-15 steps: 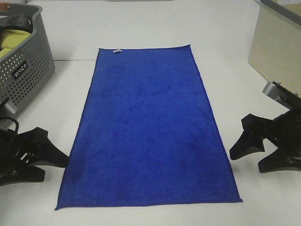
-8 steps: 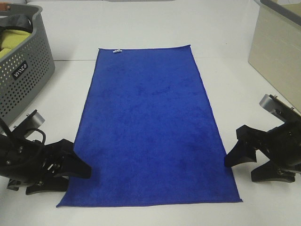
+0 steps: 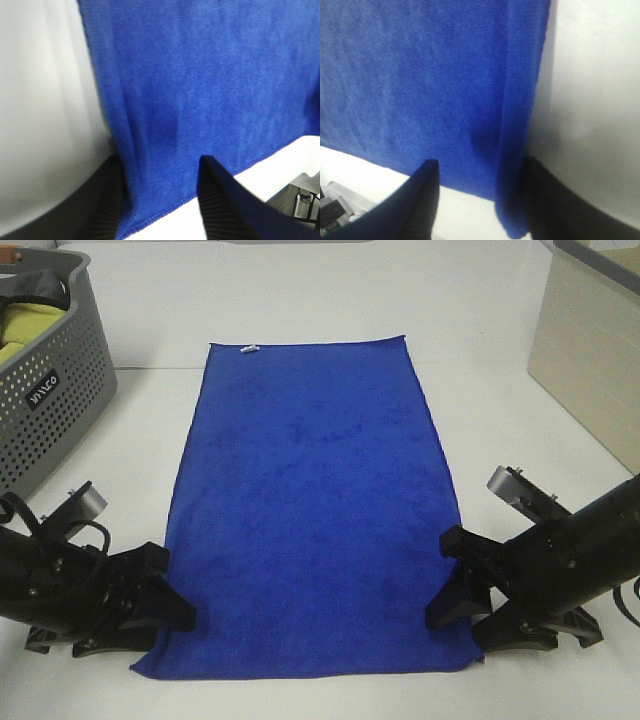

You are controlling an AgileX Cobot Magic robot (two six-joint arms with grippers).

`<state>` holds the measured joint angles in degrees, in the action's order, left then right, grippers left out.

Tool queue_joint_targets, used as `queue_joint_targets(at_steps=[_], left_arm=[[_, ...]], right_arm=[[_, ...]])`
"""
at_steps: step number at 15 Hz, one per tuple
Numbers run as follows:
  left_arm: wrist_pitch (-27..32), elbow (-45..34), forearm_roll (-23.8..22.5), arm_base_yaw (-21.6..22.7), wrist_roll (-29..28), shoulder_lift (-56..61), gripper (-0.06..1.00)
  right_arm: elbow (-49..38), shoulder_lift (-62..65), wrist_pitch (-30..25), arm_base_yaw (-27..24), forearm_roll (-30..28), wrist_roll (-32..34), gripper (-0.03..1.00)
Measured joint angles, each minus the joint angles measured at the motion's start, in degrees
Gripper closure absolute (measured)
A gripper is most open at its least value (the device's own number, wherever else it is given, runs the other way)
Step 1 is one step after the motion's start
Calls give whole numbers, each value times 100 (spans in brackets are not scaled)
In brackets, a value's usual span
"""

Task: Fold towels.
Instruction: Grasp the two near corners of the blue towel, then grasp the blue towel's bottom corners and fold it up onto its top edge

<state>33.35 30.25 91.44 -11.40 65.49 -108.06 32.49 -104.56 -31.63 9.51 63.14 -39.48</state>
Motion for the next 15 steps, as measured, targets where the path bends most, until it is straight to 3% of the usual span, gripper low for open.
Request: queue_joint_targets(at_steps=[1,2,3,4,10,15], left_arm=[[-97,-6,0,-6,0,-29,64],[-97,-6,0,-6,0,-29,64],[-229,-11,-46,-6,63,-52,87],[-241,-17,-46,-6,109,-57,94],[-281,-292,-321,-6,23,567,94],[-350,-1146,-390,-6,-109,1541,94]], right_arm=[[0,-23,103,6,-23,57,59],[0,-23,103,6,-23,57,59],[0,-63,241,6,-86,92,83],[0,-74,275,6,-109,103,95],[-115,487,338,6,-338,298,97],[-1020,1129,401,6,-344,390,97]])
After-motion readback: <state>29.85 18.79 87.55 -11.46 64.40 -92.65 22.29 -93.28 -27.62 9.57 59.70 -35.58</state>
